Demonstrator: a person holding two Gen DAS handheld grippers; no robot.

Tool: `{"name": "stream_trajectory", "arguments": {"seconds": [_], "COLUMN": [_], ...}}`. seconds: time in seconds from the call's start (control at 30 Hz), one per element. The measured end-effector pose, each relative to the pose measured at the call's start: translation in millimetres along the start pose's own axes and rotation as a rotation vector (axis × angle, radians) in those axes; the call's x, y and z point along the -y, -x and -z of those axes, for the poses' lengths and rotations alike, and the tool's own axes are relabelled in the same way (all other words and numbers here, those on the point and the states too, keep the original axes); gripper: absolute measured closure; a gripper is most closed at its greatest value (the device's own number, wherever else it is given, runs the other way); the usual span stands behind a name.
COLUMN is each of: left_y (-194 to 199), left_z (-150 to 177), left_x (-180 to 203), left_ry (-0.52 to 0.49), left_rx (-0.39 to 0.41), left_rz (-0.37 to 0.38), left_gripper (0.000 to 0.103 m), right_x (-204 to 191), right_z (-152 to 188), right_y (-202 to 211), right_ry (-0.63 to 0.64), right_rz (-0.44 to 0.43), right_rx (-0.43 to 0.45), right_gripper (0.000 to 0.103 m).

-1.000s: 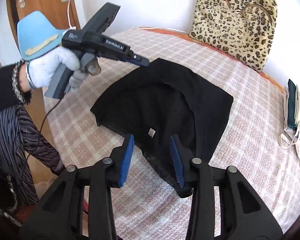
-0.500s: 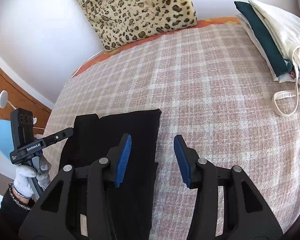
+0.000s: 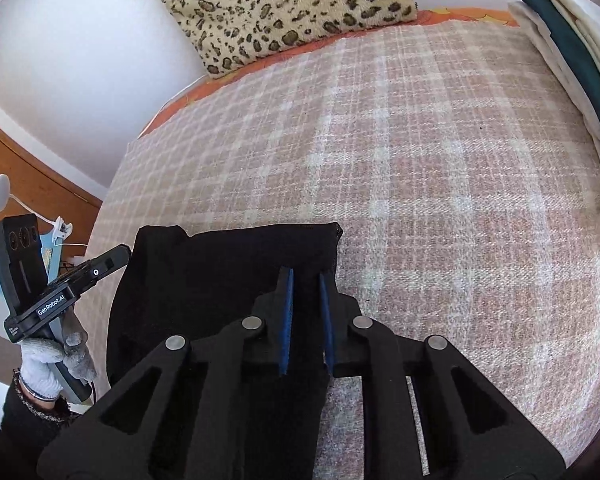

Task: Fold small clothes
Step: 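Grasp the folded black shirt's edge with both grippers and straighten it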

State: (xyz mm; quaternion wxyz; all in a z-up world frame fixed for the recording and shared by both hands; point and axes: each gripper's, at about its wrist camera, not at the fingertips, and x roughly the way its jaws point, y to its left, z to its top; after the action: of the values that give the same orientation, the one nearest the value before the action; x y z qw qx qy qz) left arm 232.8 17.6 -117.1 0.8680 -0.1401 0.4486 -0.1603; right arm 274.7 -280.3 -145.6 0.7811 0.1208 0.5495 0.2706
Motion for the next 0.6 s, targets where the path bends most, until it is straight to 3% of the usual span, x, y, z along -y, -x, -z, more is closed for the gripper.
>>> {"name": "stream_trajectory", "arguments": {"seconds": [0.2,0.47,0.6], "left_y": [-5.6,-11.2,-11.2], "left_z": [0.9,1.9,2.3], "left_x": [2.8,6.3,10.2], "left_ry": [-0.021,-0.039,-0.075], "left_rx": [-0.025,-0.034,-0.02], "left_rz": [-0.041,-0.031,-0.006], "left_gripper": [0.094,0.094,0.102], "right_x": [6.7,4.2,-0.8], "right_z": [-1.6,-1.7,-2.8], "right_y": [-1.1,-4.9,-5.7], "right_ry": [-0.032,-0.022,-0.003], "right_rz": [-0.009,0.0,0.012], "right_rx": [-0.005,-0.002,0.008], "right_gripper": [0.088,0.088,0.09]}}
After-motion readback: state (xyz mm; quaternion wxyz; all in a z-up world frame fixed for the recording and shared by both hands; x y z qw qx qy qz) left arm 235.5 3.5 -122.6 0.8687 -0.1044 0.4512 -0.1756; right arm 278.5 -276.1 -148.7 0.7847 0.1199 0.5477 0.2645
